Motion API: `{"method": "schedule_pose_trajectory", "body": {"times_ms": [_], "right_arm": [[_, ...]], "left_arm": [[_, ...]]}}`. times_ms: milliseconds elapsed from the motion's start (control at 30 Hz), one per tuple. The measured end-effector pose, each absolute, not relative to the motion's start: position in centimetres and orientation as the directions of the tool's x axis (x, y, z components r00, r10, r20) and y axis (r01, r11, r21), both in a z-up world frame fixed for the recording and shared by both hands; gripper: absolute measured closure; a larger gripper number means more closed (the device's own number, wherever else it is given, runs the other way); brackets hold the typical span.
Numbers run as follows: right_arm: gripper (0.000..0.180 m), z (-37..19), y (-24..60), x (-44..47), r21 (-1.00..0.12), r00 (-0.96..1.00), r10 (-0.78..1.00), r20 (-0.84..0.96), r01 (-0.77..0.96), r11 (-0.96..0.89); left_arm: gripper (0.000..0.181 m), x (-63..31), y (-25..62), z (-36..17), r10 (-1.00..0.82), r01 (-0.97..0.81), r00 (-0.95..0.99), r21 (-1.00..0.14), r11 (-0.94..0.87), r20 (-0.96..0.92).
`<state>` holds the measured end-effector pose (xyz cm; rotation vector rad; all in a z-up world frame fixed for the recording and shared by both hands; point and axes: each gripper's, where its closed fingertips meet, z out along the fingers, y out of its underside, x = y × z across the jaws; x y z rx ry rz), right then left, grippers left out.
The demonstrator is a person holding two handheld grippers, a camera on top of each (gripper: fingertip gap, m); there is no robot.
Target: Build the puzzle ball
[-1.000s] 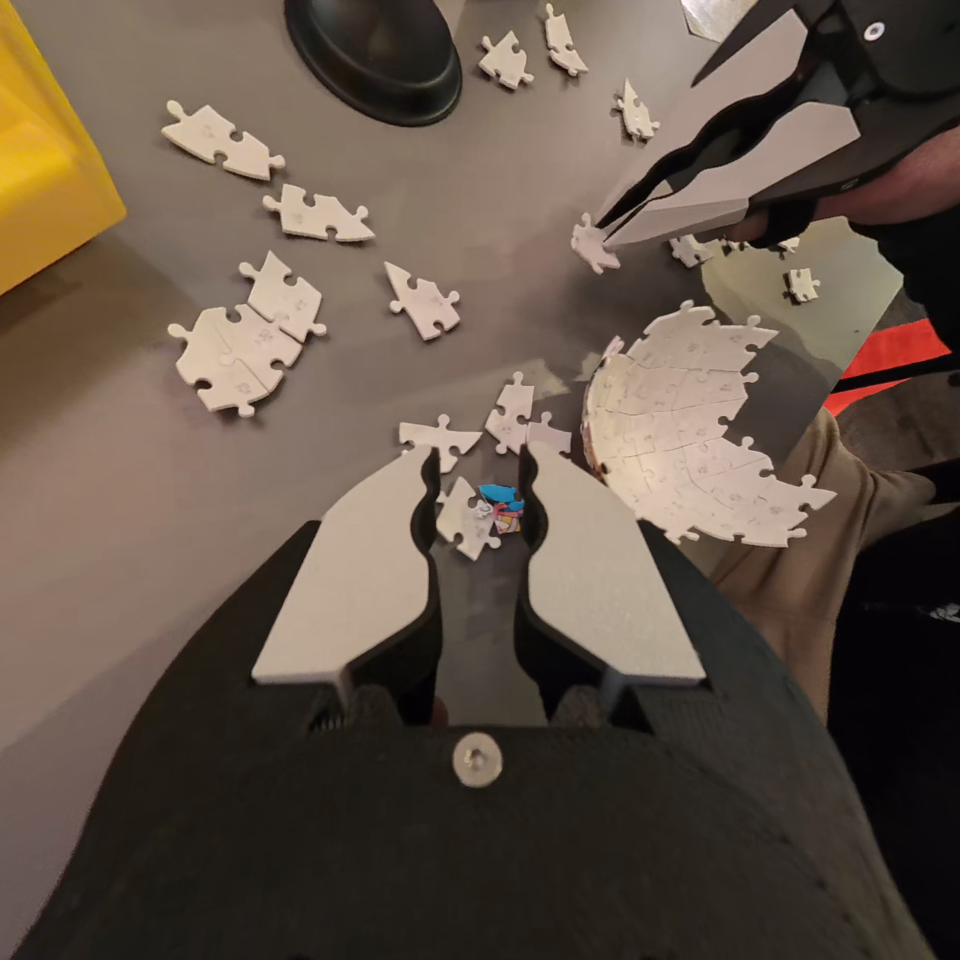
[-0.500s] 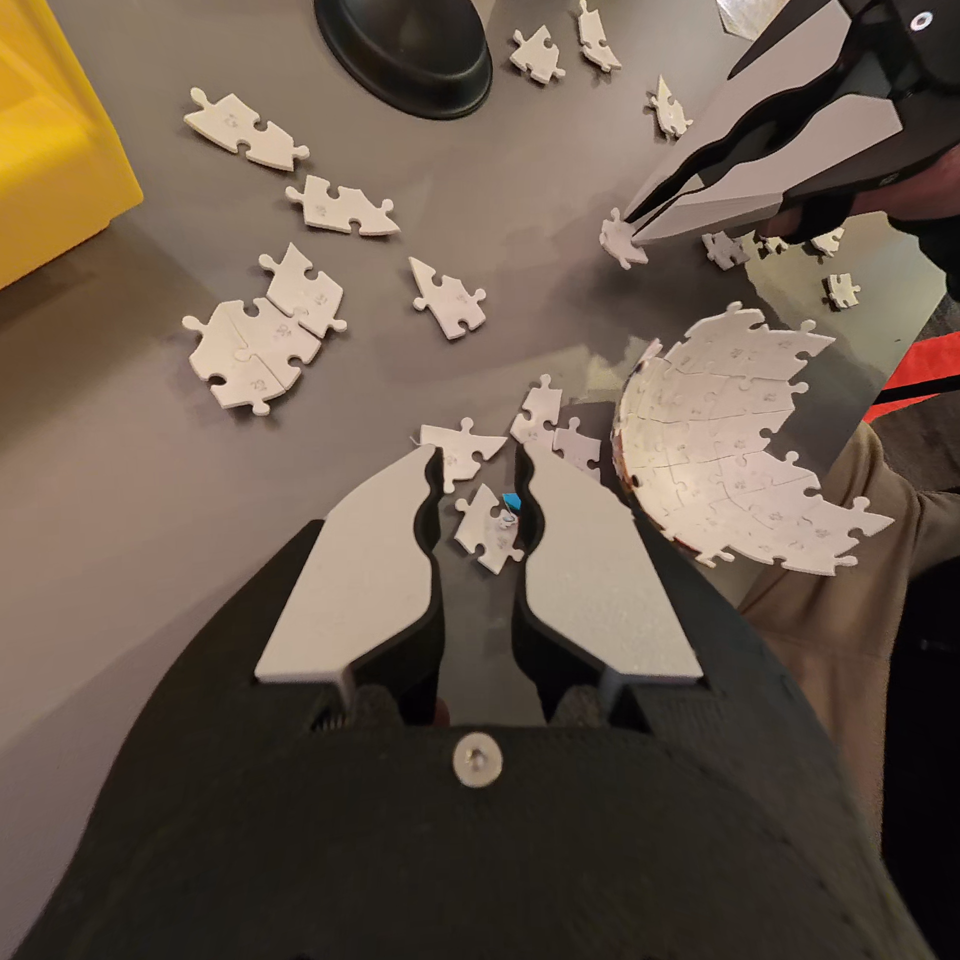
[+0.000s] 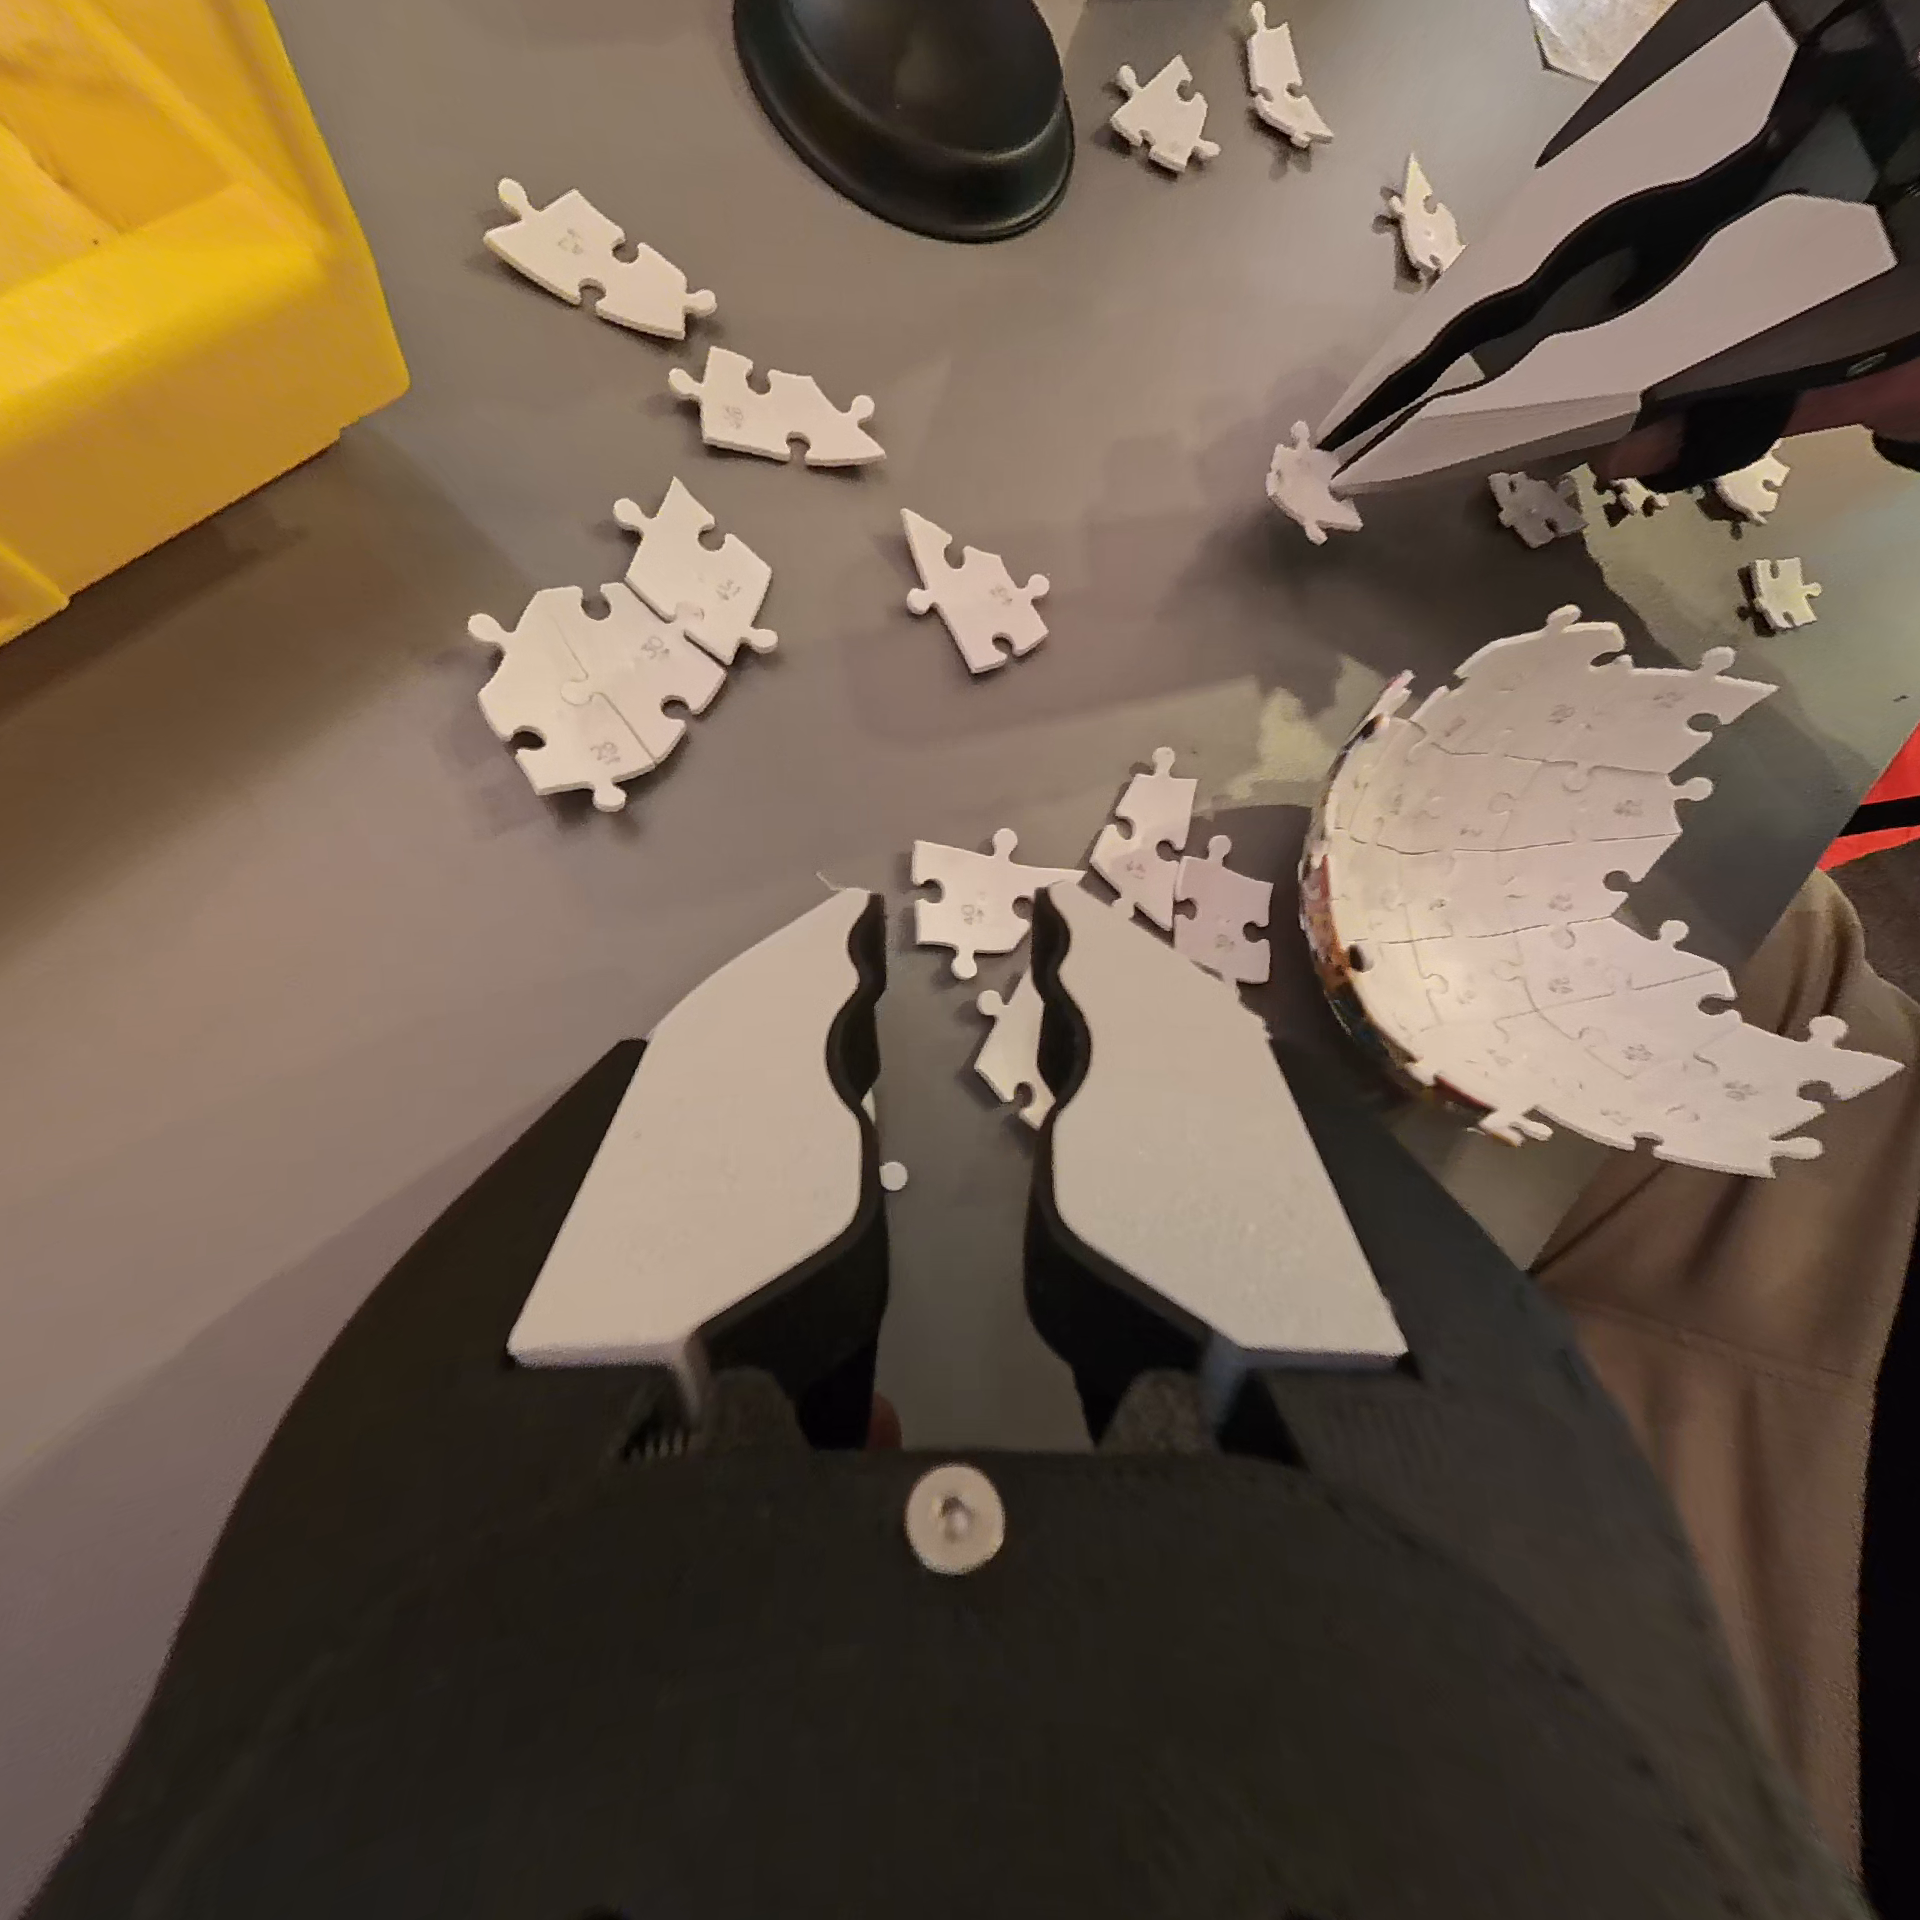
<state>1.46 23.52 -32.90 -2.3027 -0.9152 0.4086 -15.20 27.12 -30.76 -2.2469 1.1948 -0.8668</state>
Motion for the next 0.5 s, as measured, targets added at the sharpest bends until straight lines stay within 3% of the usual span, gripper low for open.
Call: {"method": "schedule_pose_trajectory", "body": {"times_ms": [500], "right_arm": [[0.171,-34.0,23.7,1.2,-0.619,0.706,0.707,-0.035,0.540,-0.570]], "left_arm": [[0.153,-14.8,27.1,-31.4,-0.851,-0.570,0.415,-0.637,-0.519,0.321]]}}
